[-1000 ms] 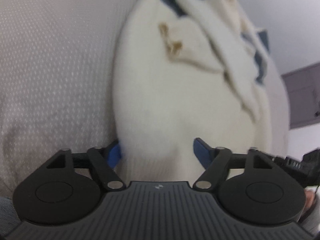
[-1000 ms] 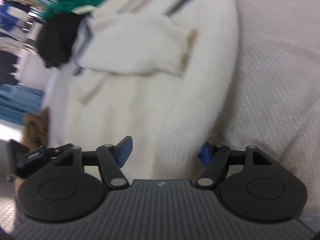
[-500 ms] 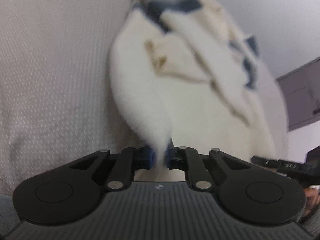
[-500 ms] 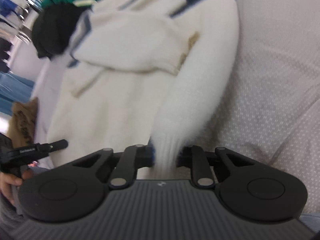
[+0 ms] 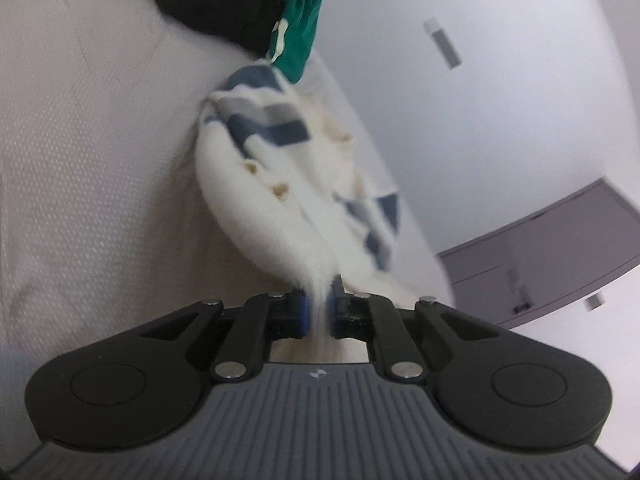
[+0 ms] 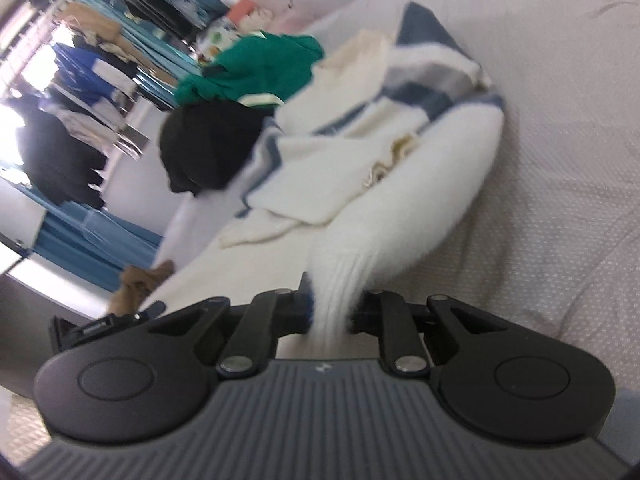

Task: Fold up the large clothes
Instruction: 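Lift the hem with both tools and fold it over toward the collar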

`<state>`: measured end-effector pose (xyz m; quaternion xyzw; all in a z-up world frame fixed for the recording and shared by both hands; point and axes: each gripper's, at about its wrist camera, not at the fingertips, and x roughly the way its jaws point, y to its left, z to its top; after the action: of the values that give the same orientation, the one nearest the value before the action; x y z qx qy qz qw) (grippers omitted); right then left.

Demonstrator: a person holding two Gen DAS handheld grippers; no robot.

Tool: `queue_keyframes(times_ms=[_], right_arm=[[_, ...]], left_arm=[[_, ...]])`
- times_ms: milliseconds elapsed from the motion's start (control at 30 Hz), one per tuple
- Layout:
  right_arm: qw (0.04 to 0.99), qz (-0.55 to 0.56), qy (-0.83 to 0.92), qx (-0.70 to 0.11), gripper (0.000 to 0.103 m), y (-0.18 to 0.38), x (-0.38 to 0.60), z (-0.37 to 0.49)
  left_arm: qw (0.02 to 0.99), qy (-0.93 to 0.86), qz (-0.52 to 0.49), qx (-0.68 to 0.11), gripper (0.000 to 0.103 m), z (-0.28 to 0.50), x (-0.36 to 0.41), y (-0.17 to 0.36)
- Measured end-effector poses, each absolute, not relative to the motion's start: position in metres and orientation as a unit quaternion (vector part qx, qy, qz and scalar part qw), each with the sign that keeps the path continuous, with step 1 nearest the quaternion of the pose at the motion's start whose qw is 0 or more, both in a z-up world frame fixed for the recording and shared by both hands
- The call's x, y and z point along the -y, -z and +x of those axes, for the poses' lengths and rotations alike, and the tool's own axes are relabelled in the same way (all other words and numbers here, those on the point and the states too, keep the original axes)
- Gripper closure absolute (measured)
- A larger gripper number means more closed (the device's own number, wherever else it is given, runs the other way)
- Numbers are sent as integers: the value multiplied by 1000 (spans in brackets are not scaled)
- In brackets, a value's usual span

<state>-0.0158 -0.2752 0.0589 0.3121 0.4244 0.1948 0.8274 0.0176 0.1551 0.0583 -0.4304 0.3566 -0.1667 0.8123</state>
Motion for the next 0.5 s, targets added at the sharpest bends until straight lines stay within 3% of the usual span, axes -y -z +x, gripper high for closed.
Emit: queue_keyframes(times_ms=[500], right_arm=[[839,344,-209,-367,87,-110,284,-126]], left_arm=[[815,189,-467,-287,93,-123,-148,-109]])
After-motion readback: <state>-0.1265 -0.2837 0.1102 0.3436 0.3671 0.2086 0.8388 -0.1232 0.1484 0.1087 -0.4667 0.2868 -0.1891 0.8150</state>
